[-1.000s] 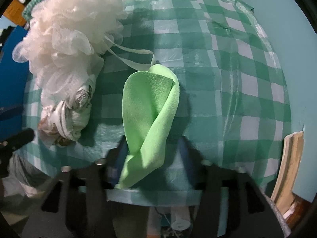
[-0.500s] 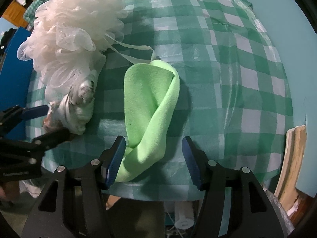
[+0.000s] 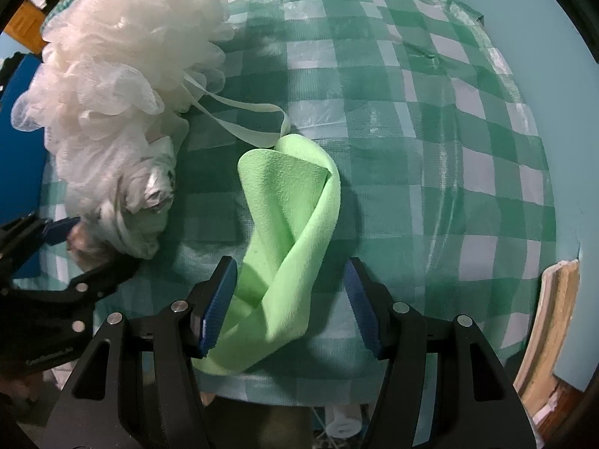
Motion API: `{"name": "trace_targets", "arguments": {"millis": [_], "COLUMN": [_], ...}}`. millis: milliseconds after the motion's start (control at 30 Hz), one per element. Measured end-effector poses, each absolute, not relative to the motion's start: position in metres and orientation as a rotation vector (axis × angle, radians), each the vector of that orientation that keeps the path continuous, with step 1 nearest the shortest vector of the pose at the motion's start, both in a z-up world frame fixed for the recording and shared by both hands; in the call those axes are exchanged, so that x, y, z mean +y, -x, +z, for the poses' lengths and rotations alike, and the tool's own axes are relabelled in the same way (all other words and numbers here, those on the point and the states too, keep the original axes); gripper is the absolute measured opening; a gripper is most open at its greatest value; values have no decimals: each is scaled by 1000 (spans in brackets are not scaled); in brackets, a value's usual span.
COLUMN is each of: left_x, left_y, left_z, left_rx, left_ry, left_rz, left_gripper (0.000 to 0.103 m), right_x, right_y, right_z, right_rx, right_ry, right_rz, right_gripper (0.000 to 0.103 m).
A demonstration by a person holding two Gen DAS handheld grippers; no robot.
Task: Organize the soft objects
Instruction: 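Close the left tool on the plastic-wrapped bundle while the right tool lifts the green cloth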
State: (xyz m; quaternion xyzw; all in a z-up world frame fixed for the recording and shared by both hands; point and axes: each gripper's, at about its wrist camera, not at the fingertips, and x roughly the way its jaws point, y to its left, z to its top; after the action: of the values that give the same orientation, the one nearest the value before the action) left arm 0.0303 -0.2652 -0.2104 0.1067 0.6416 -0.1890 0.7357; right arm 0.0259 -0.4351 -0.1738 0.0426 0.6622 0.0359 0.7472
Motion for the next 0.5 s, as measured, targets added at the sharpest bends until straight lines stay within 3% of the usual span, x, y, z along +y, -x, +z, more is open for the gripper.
{"name": "trace_targets", "arguments": {"millis": [133,233,300,333,500], "left_x": [-254,-246,-241,-238,-218], "left_y": [-25,-21,-17,-15,-3], "left_z": [-210,-211,-211,-210,-206], "left_rx": [1420,1426,1428,1429,1415], "left_ry": [-203,-184,-174,-170,-164], "left_rz": [-420,-410,-406,-406,-414], "left_gripper": [38,34,30,29,23], "right_x": [-423,-414,-410,-408,-399], "right_y": [-27,-25,-23,-22,-10], "right_z": [-175,-174,-172,-172,-168], "right_rx": [1440,1427,1420,1422,1405], "right_ry": [-58,-3,-11,-10,-36], "right_rz": [61,31,41,42,67], "right_gripper": [61,42,20,15,11]}}
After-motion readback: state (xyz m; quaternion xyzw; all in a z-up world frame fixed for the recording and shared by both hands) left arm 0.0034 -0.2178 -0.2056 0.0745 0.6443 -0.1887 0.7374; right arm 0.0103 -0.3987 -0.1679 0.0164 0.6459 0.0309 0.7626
